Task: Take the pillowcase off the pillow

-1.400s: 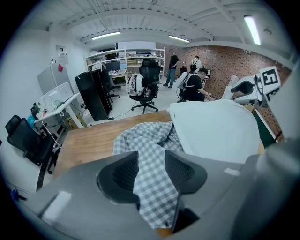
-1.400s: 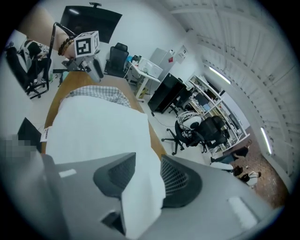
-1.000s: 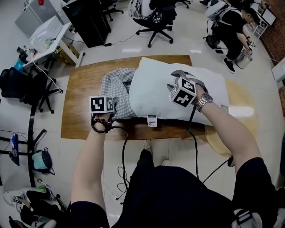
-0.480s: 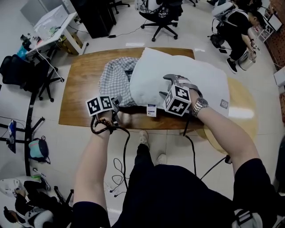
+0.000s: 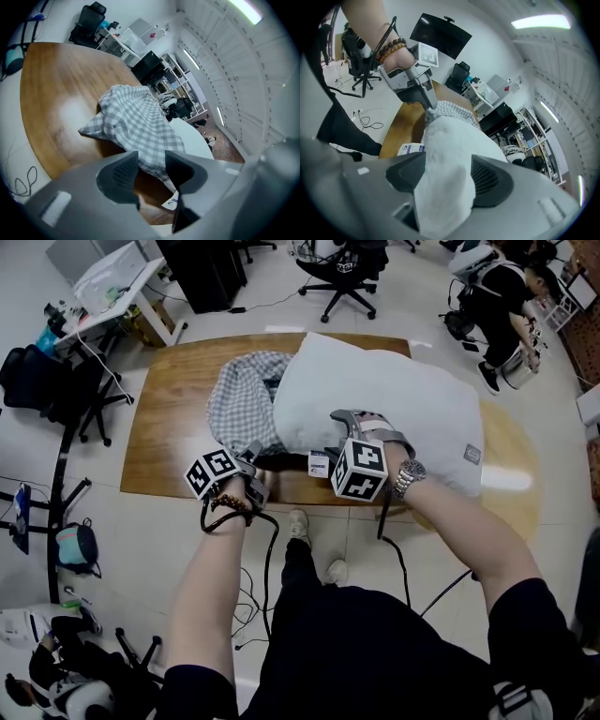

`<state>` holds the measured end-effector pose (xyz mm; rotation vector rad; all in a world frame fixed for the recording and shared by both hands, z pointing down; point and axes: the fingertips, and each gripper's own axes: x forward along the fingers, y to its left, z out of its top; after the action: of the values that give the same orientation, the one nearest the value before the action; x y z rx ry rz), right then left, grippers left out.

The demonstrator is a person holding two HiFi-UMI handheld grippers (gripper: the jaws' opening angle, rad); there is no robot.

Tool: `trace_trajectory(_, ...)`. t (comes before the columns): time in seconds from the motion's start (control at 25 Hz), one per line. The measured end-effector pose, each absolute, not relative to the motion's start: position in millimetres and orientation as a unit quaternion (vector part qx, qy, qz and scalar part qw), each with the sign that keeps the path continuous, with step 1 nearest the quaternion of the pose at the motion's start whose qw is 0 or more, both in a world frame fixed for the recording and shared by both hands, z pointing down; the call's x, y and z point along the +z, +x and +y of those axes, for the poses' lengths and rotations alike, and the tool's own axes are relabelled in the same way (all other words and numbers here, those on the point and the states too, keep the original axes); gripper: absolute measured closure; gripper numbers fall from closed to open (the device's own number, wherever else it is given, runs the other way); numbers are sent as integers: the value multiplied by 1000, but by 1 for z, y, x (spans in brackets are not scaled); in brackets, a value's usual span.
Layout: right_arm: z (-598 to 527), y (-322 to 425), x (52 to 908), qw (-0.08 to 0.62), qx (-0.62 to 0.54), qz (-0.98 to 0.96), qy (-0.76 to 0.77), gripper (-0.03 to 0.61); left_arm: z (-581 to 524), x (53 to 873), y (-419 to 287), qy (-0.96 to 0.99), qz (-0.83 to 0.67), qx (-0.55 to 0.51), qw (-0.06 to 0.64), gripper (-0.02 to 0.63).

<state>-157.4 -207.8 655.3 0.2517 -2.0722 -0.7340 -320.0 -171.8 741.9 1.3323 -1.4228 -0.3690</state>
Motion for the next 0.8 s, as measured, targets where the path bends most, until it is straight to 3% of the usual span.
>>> trace_trajectory(0.44, -217, -170, 691, 483, -349, -795, 110, 279, -187, 772, -331, 512, -584, -269, 569, 434)
trace_trajectory(0.48, -221, -169, 693, 486, -352, -792, 115, 313, -189, 773, -331, 513, -584, -269, 568, 453)
trace_trajectory(0.6, -231, -159, 695, 491, -356, -784, 134, 484, -190, 773, -338, 519, -601, -246, 556, 607)
trace_trajectory(0.68, -236, -149, 695, 494, -348, -784, 141, 531, -187, 768, -351, 521, -616, -229, 545, 607)
trace_trajectory(0.8, -246, -126, 693, 493, -327, -791, 155, 546, -186, 757, -372, 521, -636, -212, 529, 609)
